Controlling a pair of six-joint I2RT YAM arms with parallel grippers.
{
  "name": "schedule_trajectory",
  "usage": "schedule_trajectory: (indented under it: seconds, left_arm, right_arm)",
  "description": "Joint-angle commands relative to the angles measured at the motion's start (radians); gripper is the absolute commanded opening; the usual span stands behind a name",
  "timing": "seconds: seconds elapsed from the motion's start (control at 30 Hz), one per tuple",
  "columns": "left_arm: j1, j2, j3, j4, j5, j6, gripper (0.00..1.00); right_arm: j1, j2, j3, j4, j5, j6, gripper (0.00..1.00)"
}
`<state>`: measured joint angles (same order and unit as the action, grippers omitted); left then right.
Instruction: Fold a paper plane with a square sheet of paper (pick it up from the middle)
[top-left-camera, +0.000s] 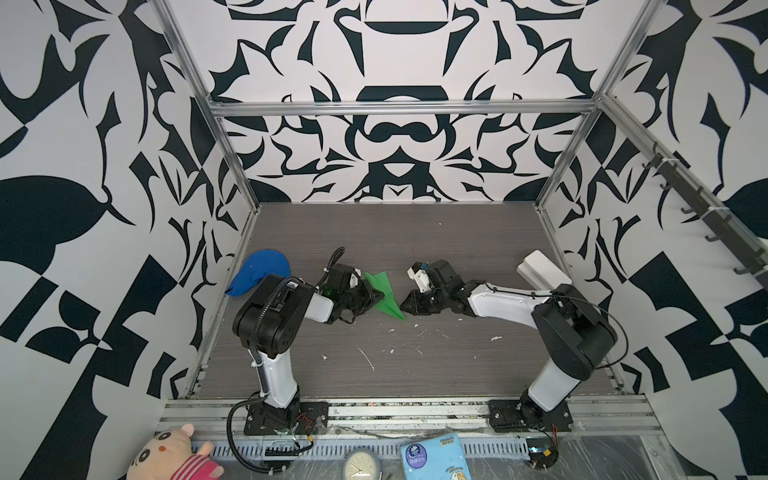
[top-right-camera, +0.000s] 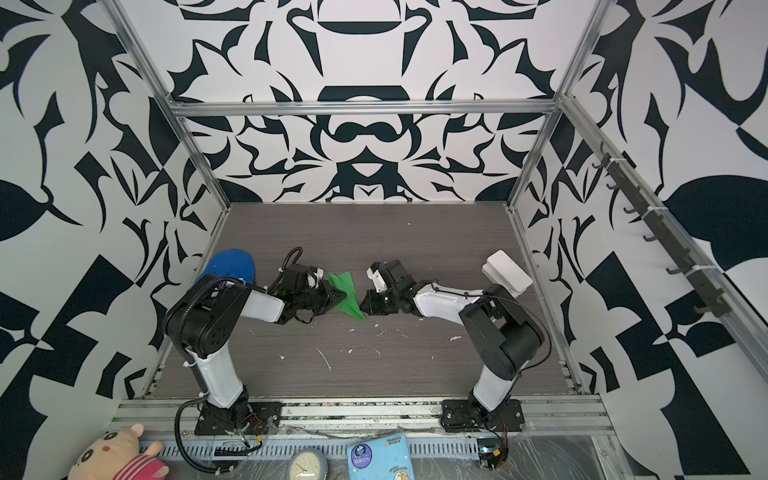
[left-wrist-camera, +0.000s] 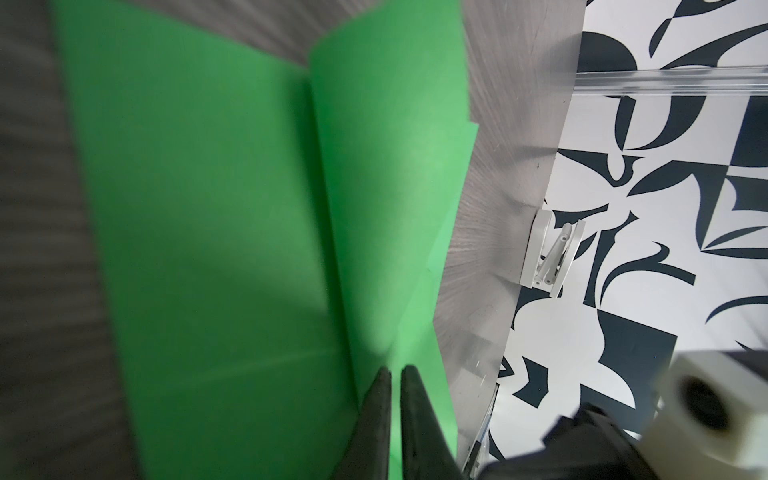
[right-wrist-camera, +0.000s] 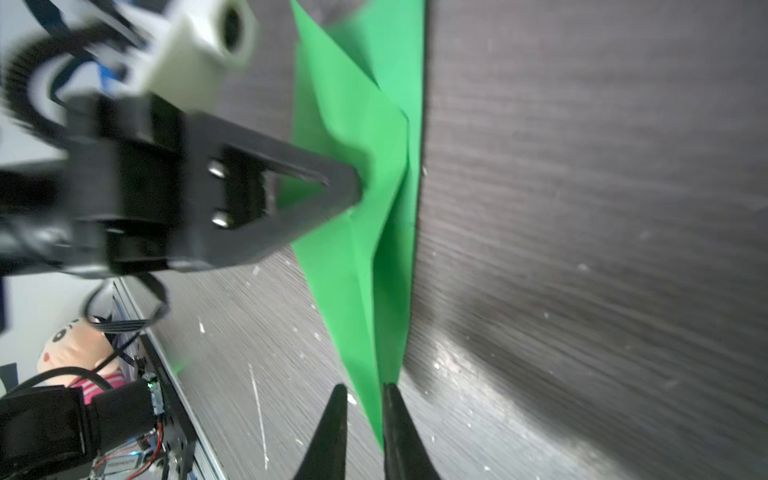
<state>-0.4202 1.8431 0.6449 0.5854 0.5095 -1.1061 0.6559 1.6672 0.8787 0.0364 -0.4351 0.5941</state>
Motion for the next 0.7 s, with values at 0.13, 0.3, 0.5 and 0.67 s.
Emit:
schedule_trajectory:
  seconds: [0.13, 0.3, 0.5, 0.67]
  left_arm:
    - [-0.002, 0.007, 0.002, -0.048, -0.02, 0.009, 0.12]
    - [-0.002, 0.004, -0.005, -0.048, -0.024, 0.008, 0.12]
    - [-0.002, 0.002, -0.008, -0.048, -0.022, 0.009, 0.12]
    - [-0.002, 0.003, -0.004, -0.05, -0.02, 0.011, 0.12]
  right_arm:
    - [0.012, 0.064, 0.054, 0.137, -0.12, 0.055, 0.16]
    - [0.025, 0.144, 0.065, 0.195, -0.127, 0.11, 0.11]
    - [0.014, 0.169, 0.046, 0.253, -0.105, 0.164, 0.1]
    - [0.005, 0.166, 0.039, 0.268, -0.099, 0.182, 0.1]
